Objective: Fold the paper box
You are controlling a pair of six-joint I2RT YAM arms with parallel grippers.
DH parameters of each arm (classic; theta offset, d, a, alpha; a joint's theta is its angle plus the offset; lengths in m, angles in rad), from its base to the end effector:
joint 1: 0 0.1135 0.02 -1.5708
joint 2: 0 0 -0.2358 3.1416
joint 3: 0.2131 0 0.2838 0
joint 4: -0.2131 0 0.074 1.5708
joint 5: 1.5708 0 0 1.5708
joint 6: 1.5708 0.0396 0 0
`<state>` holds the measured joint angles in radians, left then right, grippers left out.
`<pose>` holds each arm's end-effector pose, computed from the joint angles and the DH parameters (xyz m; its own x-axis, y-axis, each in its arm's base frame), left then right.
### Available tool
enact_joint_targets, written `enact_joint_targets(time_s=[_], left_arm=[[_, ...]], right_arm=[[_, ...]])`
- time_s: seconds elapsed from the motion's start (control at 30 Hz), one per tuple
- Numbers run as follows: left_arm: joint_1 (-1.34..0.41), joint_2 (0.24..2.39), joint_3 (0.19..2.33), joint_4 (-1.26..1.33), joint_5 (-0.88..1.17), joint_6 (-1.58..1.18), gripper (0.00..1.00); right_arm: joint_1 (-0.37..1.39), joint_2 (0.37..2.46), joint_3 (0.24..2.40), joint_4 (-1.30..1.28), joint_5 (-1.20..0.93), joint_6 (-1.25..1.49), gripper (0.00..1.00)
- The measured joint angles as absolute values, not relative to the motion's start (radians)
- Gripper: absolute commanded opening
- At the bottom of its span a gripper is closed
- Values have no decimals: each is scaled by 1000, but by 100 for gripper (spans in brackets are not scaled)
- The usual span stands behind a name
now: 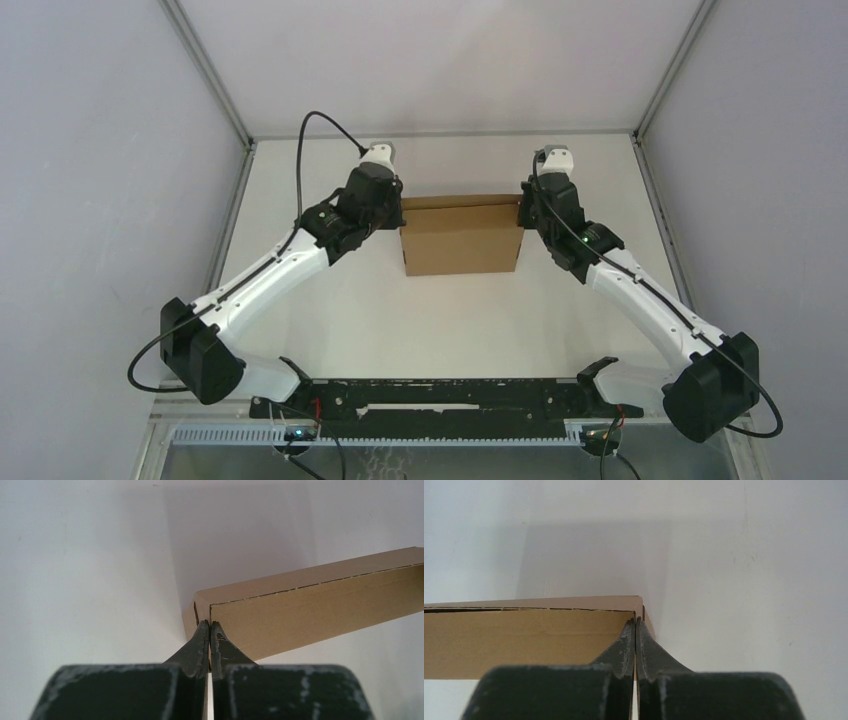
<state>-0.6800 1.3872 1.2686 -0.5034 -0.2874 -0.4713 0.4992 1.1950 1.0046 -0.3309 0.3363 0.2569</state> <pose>0.2796 -0.2117 0.3069 -0.5961 -0.0779 -0.7991 0.1720 0.9598 -0.2219 0.2817 0.1387 0.2838 -0.4739 0.0148 -0.8805 -0.0830 0.9947 0.0614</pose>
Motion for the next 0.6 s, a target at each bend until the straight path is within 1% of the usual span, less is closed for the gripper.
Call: enact_joint_targets(time_s=[0.6], left_arm=[[-717, 1323, 1118, -328, -369, -471, 0]], right_arm=[[499, 1183, 954, -270, 339, 268, 0]])
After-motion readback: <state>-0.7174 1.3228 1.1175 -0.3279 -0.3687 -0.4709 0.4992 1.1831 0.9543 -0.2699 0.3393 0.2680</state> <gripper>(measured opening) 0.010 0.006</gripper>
